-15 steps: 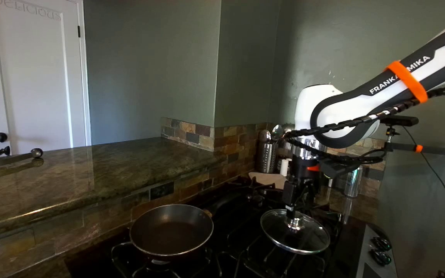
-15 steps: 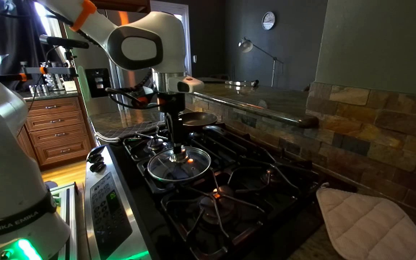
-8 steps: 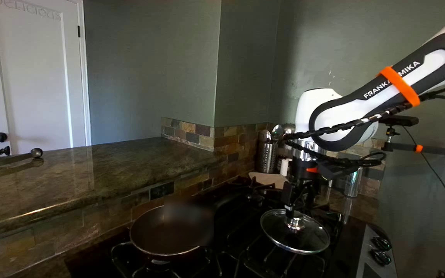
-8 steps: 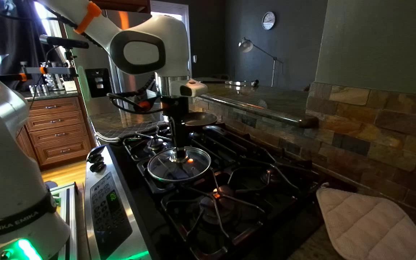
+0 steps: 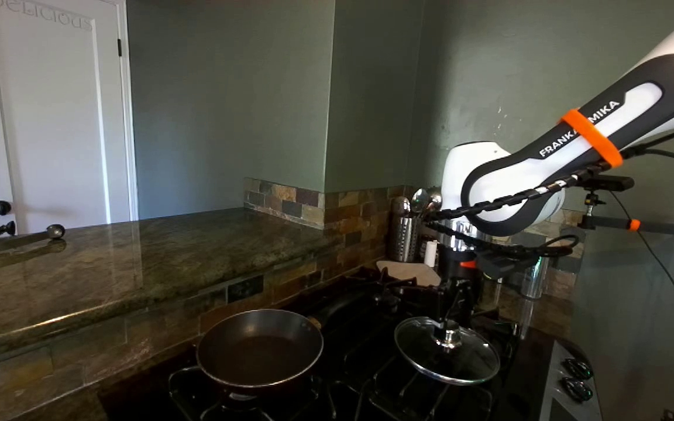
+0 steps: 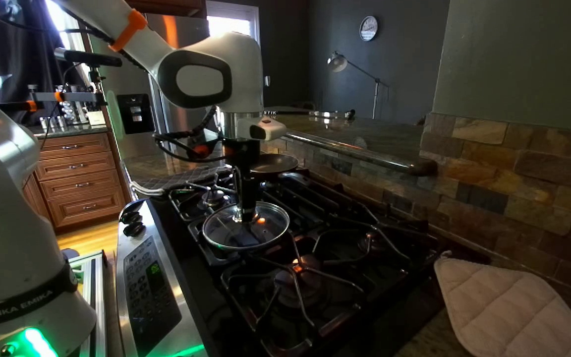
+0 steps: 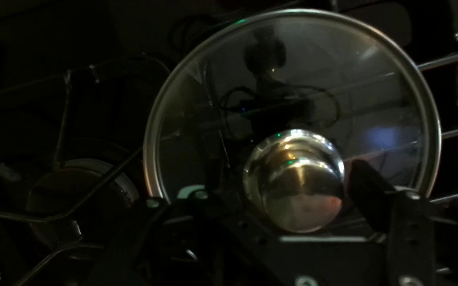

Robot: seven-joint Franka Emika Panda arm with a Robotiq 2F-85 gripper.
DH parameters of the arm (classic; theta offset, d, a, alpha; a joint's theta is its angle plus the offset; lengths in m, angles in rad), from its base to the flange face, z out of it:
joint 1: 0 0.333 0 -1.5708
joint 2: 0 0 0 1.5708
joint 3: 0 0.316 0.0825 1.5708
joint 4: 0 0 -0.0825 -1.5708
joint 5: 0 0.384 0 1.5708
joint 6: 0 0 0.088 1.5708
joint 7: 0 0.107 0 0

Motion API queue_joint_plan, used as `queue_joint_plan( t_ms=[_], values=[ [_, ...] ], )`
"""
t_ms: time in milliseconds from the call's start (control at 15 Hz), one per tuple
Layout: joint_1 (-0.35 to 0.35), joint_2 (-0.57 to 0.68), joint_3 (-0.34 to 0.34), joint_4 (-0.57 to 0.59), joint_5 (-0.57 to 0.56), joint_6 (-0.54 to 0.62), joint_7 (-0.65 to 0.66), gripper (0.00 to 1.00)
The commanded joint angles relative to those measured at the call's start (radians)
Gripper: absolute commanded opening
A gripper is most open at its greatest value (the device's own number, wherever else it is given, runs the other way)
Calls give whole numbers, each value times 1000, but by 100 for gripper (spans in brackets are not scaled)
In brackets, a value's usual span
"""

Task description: Take the lid off the pot, then move the pot backwards, then put the lid on it

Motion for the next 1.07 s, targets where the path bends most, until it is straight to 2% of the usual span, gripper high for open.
queue_joint_plan(
  t_ms=[0, 67, 333, 400, 467, 533, 600, 867, 1000],
  values=[
    [6, 26, 5, 15, 17, 14, 17, 50],
    [6, 27, 6, 18, 17, 14, 20, 84],
    [8, 32, 8, 31, 18, 14, 28, 94],
    [9, 33, 10, 32, 15, 15, 30, 72],
    [11, 36, 12, 34, 14, 15, 32, 62],
    [11, 37, 14, 35, 11, 17, 35, 61],
    [13, 40, 16, 37, 10, 16, 37, 55],
    [12, 50, 22, 43, 6, 16, 46, 23],
    [12, 54, 24, 48, 6, 16, 48, 23]
  ],
)
